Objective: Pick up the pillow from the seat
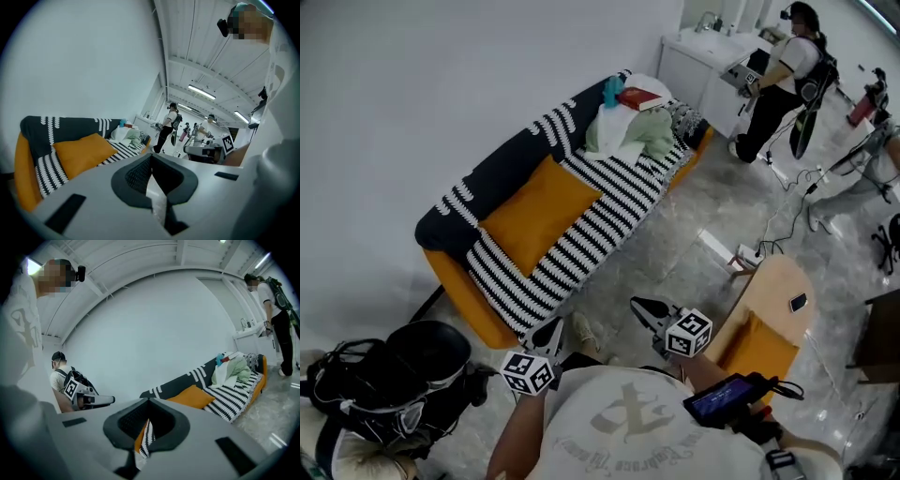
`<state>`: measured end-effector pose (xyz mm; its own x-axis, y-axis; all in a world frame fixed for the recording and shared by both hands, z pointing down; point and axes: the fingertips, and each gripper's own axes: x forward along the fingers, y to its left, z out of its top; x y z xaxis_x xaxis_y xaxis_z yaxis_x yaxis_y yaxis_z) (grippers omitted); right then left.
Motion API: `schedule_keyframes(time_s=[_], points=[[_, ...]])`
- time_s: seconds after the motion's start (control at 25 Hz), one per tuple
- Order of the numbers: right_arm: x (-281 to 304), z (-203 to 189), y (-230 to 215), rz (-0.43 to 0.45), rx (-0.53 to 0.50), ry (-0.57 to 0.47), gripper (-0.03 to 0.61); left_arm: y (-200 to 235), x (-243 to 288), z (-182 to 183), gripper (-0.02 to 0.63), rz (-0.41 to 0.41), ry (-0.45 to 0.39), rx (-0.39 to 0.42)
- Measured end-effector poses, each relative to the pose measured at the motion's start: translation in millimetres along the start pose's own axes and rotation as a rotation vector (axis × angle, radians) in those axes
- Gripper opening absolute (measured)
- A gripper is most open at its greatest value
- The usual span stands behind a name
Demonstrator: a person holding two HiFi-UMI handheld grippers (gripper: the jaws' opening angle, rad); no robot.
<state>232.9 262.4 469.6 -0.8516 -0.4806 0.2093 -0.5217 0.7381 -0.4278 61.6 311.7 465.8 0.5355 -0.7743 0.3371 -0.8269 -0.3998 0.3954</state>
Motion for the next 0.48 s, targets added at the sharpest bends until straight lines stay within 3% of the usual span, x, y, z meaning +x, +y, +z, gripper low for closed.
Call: schedule_keyframes(time_s=[0.28,0.48], points=[[53.0,54.4,-30.1,-0.023,-0.026,0.005,0.014,48.4,39.0,56.6,0.009,-0.021,-0.004,-0.005],[121.3,90.7,-47.9,-0.005,-0.059,0.001,0.014,102.0,55.4,95.3,0.009,-0.012,-0.013,-0.001]])
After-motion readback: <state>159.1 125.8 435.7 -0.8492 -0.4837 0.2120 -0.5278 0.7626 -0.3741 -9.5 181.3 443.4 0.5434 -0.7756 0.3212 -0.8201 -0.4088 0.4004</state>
